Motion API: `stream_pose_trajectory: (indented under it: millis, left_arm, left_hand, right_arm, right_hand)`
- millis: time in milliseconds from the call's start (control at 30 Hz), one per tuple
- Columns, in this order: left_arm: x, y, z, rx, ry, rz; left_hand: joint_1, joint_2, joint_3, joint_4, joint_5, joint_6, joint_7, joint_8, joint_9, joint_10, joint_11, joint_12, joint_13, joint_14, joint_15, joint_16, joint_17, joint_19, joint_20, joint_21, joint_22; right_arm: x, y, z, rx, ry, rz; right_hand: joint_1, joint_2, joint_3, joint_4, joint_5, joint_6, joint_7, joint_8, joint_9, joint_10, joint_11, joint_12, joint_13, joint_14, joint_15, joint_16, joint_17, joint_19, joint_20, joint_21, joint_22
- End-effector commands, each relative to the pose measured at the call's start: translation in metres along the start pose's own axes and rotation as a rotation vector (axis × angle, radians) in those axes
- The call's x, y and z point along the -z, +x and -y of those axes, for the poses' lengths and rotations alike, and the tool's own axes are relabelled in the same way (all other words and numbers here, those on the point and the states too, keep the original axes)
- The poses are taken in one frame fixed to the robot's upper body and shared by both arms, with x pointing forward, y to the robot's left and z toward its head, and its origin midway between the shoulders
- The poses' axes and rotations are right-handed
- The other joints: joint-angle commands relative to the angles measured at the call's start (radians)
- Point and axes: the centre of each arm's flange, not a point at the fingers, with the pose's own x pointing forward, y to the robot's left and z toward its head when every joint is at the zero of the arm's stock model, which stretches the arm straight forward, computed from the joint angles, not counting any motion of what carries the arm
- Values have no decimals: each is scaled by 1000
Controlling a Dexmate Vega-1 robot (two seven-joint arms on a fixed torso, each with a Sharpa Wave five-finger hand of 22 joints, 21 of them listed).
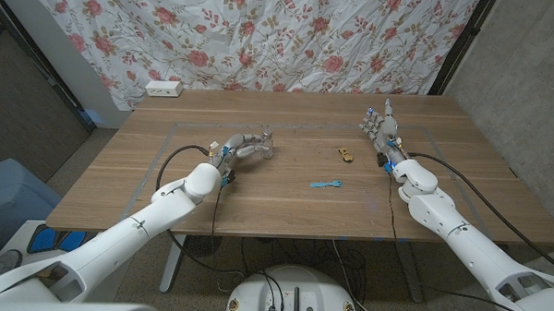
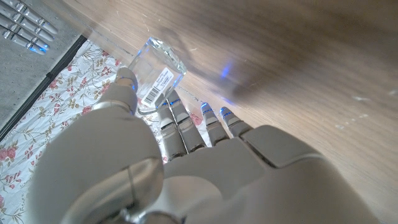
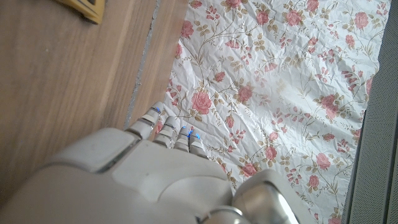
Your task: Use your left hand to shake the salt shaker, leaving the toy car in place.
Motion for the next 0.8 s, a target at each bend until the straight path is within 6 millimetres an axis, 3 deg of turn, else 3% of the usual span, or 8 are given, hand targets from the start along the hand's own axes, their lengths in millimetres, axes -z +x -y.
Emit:
stream_pose_trajectory:
  millis: [33,800]
  left_arm:
    - [7,-4,5,9,16,-15]
    - [16,-12,5,8,18,-24]
  left_hand:
    - [-9,0,-1,-3,1,-2,-4,-3,1,-4,0,4,0,-2,-60,3,-1,-7,2,5,3]
    - [-13,3,2,-4,1,-3,-7,-4,1,-8,-1,6,0,-5,-58,4,-1,-10,0,6,3]
  right_arm:
    - [0,0,0,0,0,0]
    - [0,0,0,0,0,0]
  right_hand:
    - [-3,97,-1,6,7,0,9,7,4,-4,-1,8,4,-5,-35,4,5,7,1,6,5]
    - [-3,97,-1,6,7,-1,9,6,4,-5,-1,7,4,-5,-35,4,5,7,2,6,5]
